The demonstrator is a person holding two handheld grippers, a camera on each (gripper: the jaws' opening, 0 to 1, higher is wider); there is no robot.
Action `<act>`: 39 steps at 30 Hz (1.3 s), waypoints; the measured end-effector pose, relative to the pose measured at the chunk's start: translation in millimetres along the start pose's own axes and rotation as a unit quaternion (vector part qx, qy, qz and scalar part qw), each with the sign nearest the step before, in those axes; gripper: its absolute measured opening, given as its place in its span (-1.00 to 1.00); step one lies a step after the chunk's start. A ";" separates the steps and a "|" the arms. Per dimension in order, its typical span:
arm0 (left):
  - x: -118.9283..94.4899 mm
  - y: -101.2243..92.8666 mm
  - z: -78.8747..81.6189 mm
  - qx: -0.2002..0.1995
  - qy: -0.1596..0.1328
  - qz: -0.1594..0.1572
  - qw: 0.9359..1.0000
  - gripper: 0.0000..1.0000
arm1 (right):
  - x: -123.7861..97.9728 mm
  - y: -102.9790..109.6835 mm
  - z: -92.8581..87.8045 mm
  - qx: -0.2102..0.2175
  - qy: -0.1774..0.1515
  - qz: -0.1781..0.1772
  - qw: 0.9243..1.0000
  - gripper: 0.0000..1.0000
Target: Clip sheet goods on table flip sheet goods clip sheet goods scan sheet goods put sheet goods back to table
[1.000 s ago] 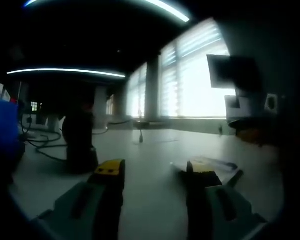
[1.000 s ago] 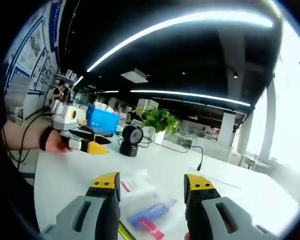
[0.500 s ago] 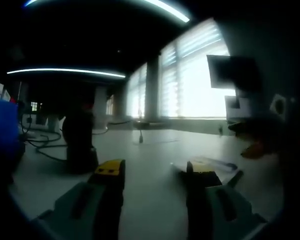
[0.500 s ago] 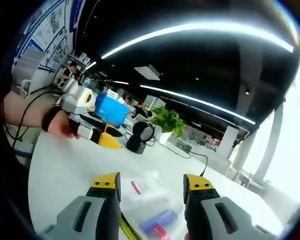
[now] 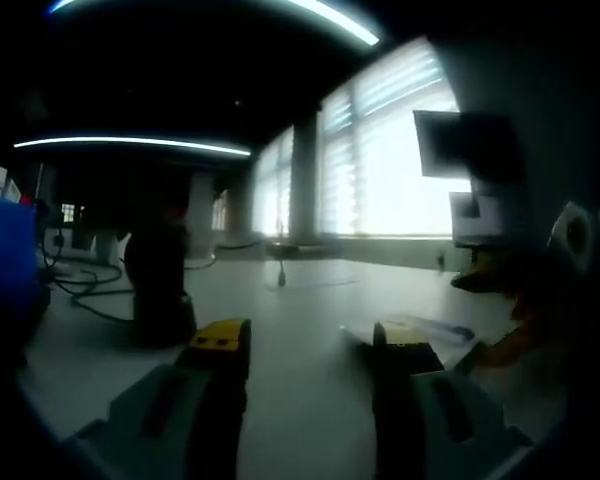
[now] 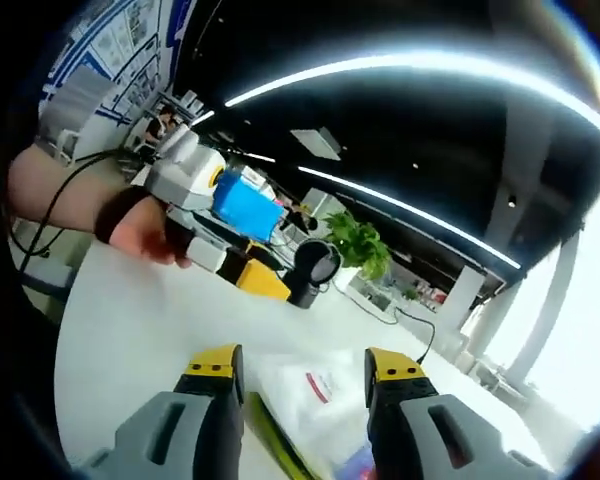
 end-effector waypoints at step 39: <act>-0.4 -0.6 0.4 -0.004 -0.001 -0.002 1.000 -0.17 | 19.5 14.7 -21.3 -0.051 0.058 -0.024 0.997 -0.71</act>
Point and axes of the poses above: the point that each gripper's makers call its tool centre point, and the gripper's own axes: x roughly forward along the fingers, y roughly to its left, z roughly out of its top, the point moved 6 cm from there along -x, roughly backward along the fingers, and after that the axes turned 6 degrees about y, right-handed, at the moved point
